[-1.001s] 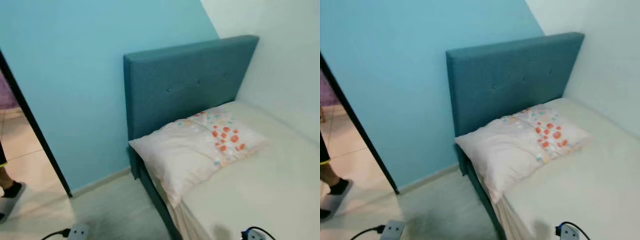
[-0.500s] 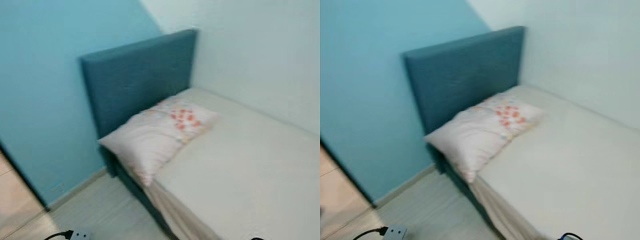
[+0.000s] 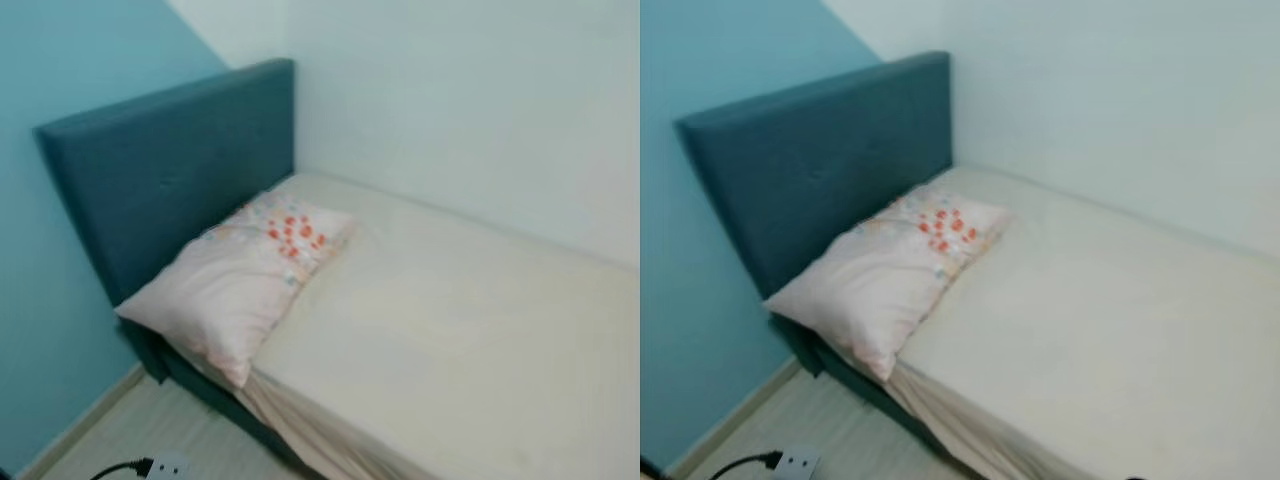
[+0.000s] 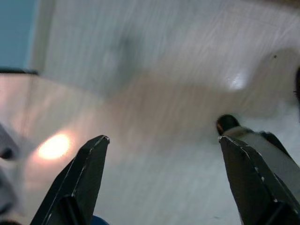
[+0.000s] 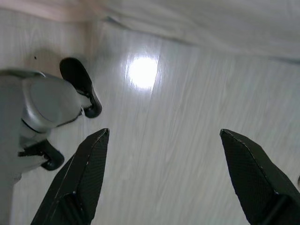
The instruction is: Clean up the room
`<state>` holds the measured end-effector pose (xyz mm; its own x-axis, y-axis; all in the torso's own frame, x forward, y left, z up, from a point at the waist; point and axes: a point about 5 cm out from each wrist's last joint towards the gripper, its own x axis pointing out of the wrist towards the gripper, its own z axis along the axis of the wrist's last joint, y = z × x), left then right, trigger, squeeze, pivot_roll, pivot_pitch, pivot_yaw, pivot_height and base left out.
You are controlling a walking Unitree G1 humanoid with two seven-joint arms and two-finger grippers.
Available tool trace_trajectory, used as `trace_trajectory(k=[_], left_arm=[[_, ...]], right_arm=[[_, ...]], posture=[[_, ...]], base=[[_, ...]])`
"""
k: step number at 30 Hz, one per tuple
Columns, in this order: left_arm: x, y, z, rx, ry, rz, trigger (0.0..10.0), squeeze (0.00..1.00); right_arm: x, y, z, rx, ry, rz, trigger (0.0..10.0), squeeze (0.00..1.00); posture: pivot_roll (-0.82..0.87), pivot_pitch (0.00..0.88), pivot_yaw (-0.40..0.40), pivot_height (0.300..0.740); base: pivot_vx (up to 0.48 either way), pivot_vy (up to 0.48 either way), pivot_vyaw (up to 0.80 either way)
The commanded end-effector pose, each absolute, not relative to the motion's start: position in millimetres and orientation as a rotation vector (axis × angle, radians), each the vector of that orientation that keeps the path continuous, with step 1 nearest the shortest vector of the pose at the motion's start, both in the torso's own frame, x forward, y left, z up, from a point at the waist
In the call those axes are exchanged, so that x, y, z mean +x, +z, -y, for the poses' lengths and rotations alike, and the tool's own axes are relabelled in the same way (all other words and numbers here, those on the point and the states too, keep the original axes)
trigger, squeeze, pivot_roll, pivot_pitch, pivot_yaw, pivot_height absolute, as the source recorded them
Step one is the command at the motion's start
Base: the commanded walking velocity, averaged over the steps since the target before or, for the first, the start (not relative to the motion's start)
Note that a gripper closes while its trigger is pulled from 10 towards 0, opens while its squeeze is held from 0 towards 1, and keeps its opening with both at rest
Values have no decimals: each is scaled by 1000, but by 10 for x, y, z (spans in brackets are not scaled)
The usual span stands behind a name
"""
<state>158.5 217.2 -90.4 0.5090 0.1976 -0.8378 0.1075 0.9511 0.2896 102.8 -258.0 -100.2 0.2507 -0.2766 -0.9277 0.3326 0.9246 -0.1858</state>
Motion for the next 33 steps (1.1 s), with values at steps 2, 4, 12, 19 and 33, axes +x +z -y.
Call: trace_trajectory(k=[2, 4, 12, 19, 33], left_arm=[[1617, -894, -2162, 348, 37, -1036, 10000, 0], [1638, -888, -2146, 334, 32, -1032, 10000, 0], [1662, -889, -2074, 232, 10, -1015, 10000, 0], [1628, -903, -2080, 199, 7, -1028, 10000, 0], [1602, -907, -2133, 169, 36, -1048, 10000, 0]], right_arm=[[1006, -989, 2640, 21, -406, -1256, 10000, 0], [996, -984, 2663, 11, -401, -1257, 10000, 0], [1078, -955, 2685, -2, -397, -1238, 10000, 0], [1163, -948, 2635, 14, -394, -1219, 10000, 0], [1092, -1012, 2484, 12, -381, -1230, 10000, 0]], posture=[[-5, 0, -14, 731], [-5, 0, -14, 731], [-6, 0, -25, 731], [-9, 0, -22, 731], [-14, 0, -29, 731]], base=[[0, 0, -763], [0, 0, -763], [0, 0, -763], [0, 0, -760], [0, -71, -732]])
